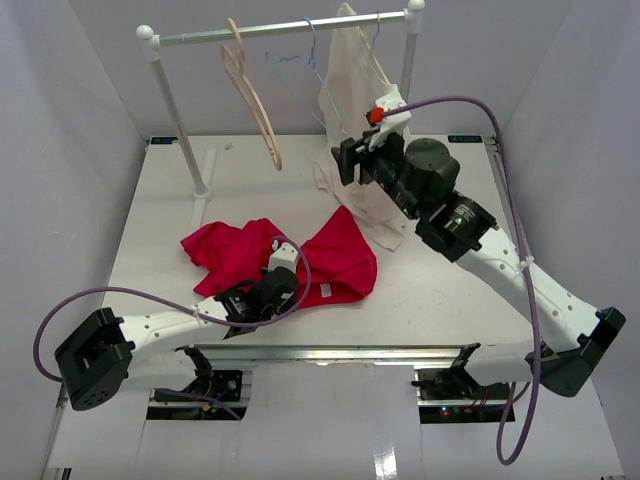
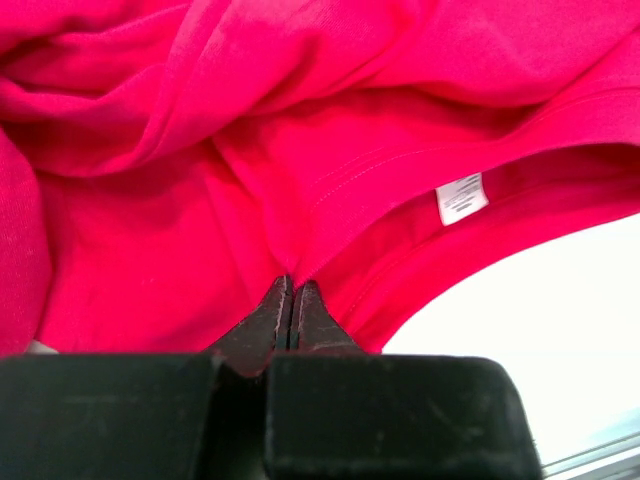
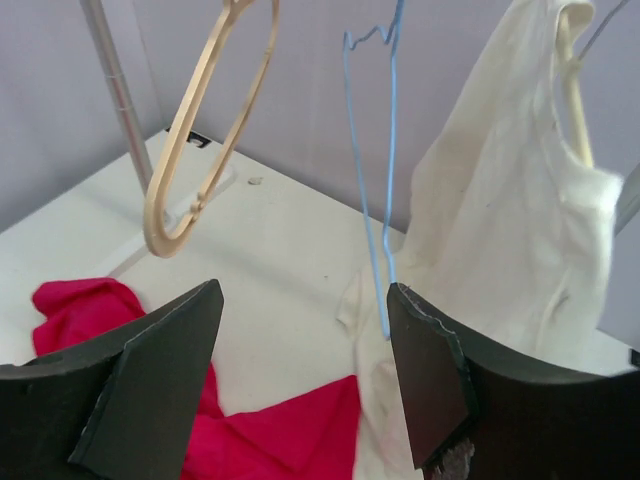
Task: Place the t-shirt on the hanger
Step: Pick up the hanger from the clothesline.
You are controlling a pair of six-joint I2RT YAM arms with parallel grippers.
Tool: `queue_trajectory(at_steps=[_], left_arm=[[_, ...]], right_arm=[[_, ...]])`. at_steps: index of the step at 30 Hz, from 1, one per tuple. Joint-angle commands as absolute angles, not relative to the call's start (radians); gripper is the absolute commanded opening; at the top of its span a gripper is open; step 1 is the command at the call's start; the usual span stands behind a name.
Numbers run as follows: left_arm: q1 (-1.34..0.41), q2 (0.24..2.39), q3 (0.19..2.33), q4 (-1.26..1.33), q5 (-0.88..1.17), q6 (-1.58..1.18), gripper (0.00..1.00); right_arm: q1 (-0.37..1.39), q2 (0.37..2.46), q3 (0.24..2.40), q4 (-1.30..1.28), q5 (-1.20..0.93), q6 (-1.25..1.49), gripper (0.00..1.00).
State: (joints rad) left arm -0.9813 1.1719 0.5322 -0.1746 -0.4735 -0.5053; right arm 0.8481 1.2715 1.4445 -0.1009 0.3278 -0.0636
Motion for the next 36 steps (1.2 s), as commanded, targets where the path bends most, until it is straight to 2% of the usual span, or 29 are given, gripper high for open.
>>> queue_trajectory(at_steps=[1,9,13,16,21,26,27,28,29,36], left_arm=[[-0.983,1.148,0.524,-0.126,-0.461,-0.505,0.0],[-0.983,1.163,0.531,-0.127,-0.444,-0.506,0.0],[-0.983,1.163,0.532,-0.13,-0.443,-0.506,0.0],[-0.983,1.16,0.532,-0.13,-0.437,-0.506,0.0],[-0.983,1.158,0.531,-0.13,-0.448,-0.508,0.0],[-0.983,1.154,0.531,-0.132,-0.453,-0.508,0.0],[-0.983,1.153,0.531,-0.134,-0.454,-0.51,0.0],[-0.983,1.15,0.531,-0.135,-0.455,-0.512,0.0],[-0.983,1.146,0.531,-0.136,-0.456,-0.513,0.0],[-0.983,1.126,0.524,-0.137,-0.466,-0.517,0.0]], right_arm=[[0.786,1.415,1.63,-0.104,0.247,-0.205,0.73],[0.649,1.667,1.861,-0.132,0.088,-0.174,0.71],[0.602,1.78,1.929,-0.172,0.043,-0.147,0.67],[0.598,1.834,1.94,-0.194,0.016,-0.146,0.61],[0.597,1.851,1.927,-0.206,0.03,-0.143,0.4],[0.599,1.807,1.867,-0.171,0.041,-0.141,0.31],[0.599,1.799,1.867,-0.168,0.043,-0.144,0.25],[0.598,1.789,1.867,-0.167,0.049,-0.148,0.13],[0.598,1.781,1.87,-0.167,0.055,-0.148,0.09],[0.605,1.724,1.88,-0.153,0.063,-0.154,0.08]])
